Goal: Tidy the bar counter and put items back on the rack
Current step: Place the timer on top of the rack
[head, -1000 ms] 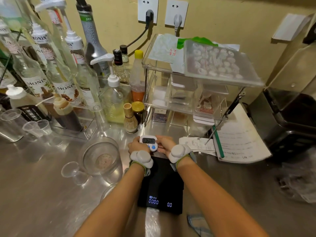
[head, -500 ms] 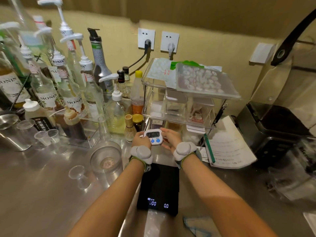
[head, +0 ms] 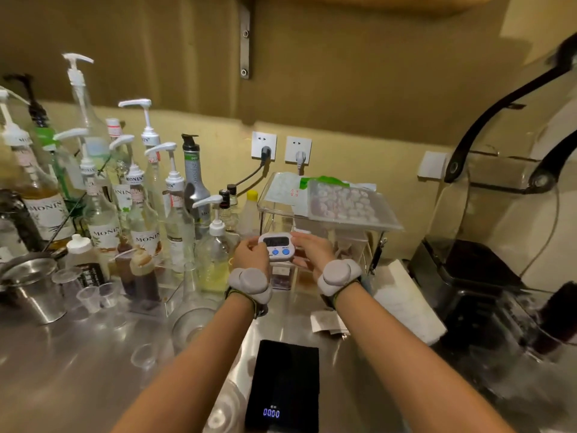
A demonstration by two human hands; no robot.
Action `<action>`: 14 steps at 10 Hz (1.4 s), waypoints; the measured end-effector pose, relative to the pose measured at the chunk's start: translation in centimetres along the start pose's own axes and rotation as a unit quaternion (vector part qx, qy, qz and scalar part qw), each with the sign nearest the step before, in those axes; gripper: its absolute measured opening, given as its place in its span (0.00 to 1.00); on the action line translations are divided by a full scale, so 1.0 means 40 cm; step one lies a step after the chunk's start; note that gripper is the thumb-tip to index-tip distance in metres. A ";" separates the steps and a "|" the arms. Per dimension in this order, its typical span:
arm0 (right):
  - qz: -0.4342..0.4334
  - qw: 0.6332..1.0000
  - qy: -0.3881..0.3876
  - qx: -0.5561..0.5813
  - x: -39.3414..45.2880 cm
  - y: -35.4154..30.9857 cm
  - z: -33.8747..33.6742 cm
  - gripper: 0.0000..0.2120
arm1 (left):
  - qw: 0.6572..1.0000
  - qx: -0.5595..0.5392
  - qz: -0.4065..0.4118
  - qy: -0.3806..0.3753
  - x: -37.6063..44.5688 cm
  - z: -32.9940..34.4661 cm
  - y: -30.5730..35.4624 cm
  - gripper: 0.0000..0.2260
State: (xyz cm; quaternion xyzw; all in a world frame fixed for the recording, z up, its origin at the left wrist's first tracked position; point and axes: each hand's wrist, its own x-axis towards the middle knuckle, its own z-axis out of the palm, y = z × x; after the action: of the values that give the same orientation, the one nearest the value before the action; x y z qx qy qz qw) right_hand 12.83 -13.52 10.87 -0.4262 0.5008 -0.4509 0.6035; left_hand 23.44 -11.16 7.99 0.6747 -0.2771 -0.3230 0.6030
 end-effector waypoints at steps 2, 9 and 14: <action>-0.029 0.999 0.026 -0.008 0.039 -0.106 0.013 0.15 | 0.996 0.039 0.050 -0.060 0.032 0.012 0.134 0.16; 0.017 0.985 0.041 -0.164 0.265 -0.197 0.066 0.13 | 0.955 0.254 0.066 -0.142 0.263 0.115 0.208 0.12; 0.015 0.990 0.024 -0.138 0.265 -0.190 0.078 0.09 | 0.949 0.260 0.062 -0.166 0.269 0.125 0.221 0.16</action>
State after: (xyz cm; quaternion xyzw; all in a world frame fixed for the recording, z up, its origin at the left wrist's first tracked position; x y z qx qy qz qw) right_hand 16.01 -25.38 16.30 -0.4866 0.5789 -0.3784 0.5337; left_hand 26.61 -23.60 15.37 0.7268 -0.4887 -0.3092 0.3706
